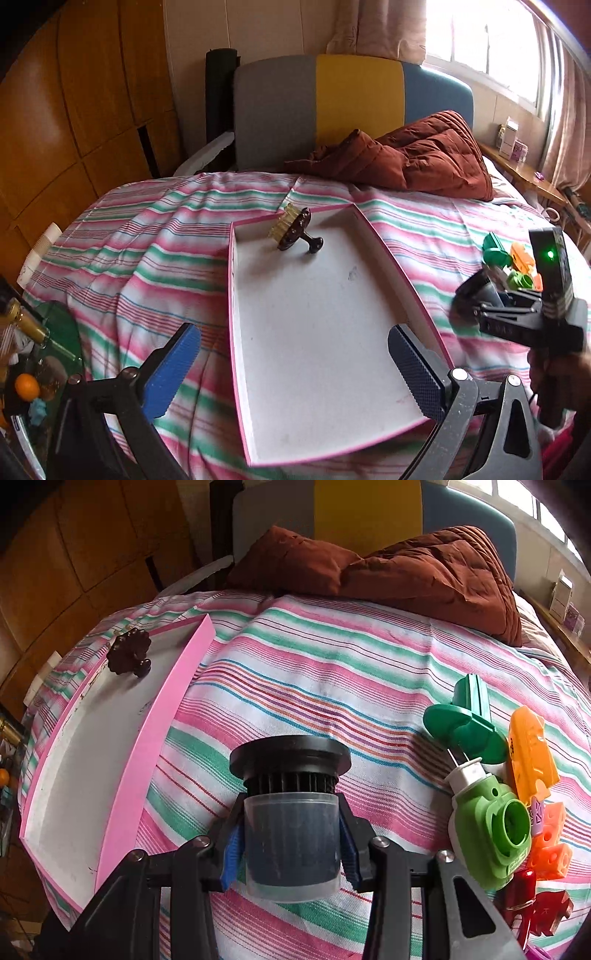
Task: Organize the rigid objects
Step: 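Carry the black-lidded cup over the white tray with the right tool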
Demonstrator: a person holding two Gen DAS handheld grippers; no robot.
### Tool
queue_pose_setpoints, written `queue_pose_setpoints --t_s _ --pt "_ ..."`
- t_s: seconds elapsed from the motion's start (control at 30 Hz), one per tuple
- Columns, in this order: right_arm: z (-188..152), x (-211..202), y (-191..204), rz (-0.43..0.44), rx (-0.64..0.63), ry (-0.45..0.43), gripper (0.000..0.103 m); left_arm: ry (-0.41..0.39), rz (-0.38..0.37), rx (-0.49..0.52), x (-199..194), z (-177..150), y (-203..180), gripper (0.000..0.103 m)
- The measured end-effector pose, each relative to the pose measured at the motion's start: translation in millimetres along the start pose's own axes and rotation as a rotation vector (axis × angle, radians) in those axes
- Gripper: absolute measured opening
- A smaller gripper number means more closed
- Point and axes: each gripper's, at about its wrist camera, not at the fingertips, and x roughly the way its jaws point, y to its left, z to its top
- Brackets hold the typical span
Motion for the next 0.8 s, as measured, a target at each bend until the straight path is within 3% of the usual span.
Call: queue_pose_setpoints --t_s 0.37,0.8 --pt "-1 1 10 -0.024 -0.047 0.001 0.043 0.023 0.022 -0.001 -6 -17 1 0.102" --pt "-4 3 3 0.009 -0.023 0.003 0.043 0.040 0.043 -0.018 -7 -28 7 0.102"
